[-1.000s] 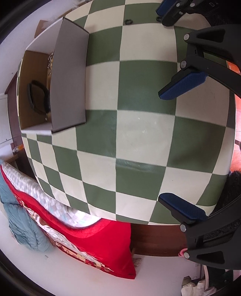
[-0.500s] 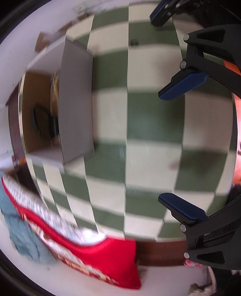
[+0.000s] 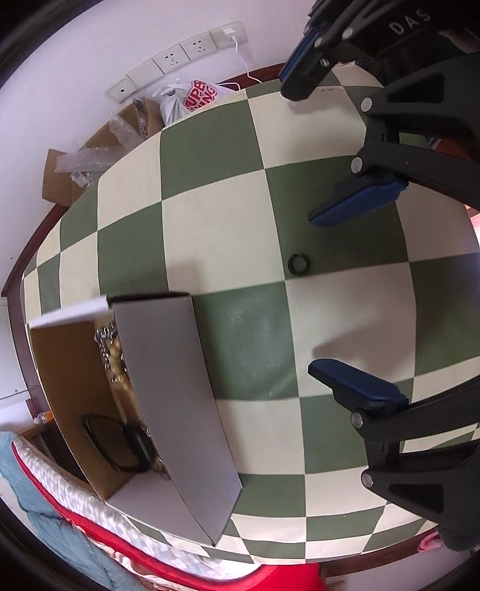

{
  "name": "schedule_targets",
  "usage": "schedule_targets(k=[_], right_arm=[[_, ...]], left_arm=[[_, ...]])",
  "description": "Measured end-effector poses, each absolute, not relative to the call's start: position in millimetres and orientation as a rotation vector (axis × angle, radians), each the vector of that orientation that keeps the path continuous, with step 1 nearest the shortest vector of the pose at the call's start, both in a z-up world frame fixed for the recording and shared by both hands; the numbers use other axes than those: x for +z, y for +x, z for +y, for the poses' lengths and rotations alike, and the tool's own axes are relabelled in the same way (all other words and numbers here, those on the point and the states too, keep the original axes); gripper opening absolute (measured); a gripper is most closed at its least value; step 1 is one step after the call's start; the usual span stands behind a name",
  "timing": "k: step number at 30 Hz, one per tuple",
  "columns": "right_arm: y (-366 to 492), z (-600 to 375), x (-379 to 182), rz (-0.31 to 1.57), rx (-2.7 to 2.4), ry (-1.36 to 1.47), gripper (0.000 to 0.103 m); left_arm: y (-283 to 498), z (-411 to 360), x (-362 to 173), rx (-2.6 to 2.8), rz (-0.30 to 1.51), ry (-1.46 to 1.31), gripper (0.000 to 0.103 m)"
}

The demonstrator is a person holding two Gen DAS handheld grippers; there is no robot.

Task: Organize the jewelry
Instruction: 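Close the left tool on the other black ring while the right tool holds its ring, then carry both black rings into the white box and open both tools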

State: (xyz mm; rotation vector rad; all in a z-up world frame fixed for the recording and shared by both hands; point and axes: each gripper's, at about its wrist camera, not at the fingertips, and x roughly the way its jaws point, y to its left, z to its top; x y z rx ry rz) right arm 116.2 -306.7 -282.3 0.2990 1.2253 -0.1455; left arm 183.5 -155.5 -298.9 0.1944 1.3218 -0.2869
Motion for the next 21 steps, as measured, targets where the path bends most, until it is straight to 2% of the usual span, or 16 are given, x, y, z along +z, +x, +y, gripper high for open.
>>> schedule_targets(k=[8, 10, 18, 19, 21], right_arm=[[118, -322, -279, 1.208, -0.161, 0.33, 0.013], [119, -323, -279, 1.204, -0.165, 0.328, 0.013], [120, -323, -277, 1.197, -0.168, 0.341, 0.013], [120, -322, -277, 1.197, -0.168, 0.341, 0.013], [120, -322, -277, 1.195, -0.169, 0.342, 0.013]], left_arm=[[186, -160, -305, -0.287, 1.327, 0.185, 0.072], [186, -162, -304, -0.296, 1.321, 0.178, 0.066], [188, -172, -300, -0.332, 1.302, 0.186, 0.013], [188, -172, -299, -0.333, 1.301, 0.185, 0.01], [188, -170, -299, -0.338, 1.299, 0.175, 0.01]])
